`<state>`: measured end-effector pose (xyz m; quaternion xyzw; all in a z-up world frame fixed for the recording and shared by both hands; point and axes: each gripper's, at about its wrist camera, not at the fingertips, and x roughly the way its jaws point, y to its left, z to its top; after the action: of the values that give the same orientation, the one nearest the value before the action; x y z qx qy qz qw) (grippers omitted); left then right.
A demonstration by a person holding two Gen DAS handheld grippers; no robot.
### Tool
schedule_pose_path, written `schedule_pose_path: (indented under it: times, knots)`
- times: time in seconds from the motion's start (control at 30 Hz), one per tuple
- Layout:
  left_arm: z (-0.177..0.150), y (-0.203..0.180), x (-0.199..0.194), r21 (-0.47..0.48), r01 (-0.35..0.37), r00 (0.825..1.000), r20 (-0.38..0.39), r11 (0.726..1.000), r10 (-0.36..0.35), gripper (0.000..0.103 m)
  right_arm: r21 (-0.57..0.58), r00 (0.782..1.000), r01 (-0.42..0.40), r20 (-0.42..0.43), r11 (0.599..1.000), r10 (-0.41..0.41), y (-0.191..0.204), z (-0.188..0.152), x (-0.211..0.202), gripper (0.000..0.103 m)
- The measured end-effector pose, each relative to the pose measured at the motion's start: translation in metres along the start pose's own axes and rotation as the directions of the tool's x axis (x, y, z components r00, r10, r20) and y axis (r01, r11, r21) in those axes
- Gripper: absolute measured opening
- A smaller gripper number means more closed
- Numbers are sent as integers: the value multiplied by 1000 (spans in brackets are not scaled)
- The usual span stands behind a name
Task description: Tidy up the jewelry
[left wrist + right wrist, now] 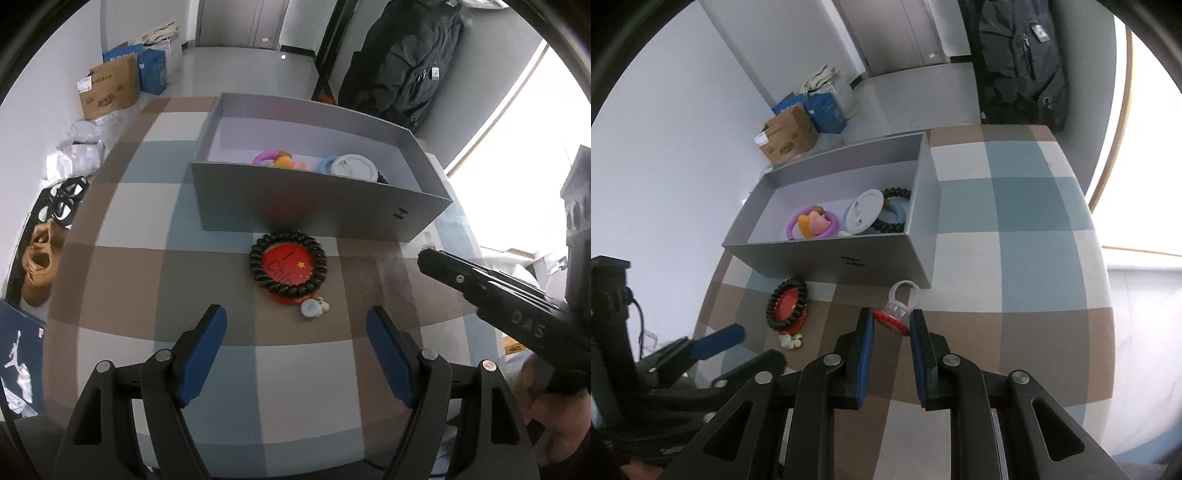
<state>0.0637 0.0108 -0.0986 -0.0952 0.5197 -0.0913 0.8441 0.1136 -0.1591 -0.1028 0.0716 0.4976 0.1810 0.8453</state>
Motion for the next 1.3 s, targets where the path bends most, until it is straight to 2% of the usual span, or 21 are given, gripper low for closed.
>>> schedule_pose_path:
  times: [0.03,0.2,0.37,0.53,0.73,1.0,1.07,1.3]
  knots:
    - [0,1,1,1,1,1000,-2,1000,-1,58,3,1000,-2,4,1000,2,-1,0,-2,18]
    - [-3,-10,11,49,-48,998,-27,998,50,36,24,1000,-12,28,1000,11,-9,-2,-14,19]
    - [-8,-17,8,86,-74,997,-4,994,75,32,45,999,-24,41,999,22,-17,-3,-23,19]
    - [-8,-18,11,102,-76,997,-6,992,77,8,48,998,-31,54,998,29,-19,-4,-28,19]
    - [-12,-21,8,106,-80,997,7,991,80,7,59,997,-39,67,997,35,-23,-5,-34,19]
    - [-14,-23,-9,91,-9,1000,22,996,7,7,49,995,-52,82,997,48,-19,-5,-40,19]
    - [-15,-19,-17,66,-6,999,48,998,3,7,47,995,-54,85,997,50,-18,-5,-41,19]
    - [-4,-13,-37,4,93,990,108,996,-93,7,46,992,-74,110,996,69,-15,0,-46,19]
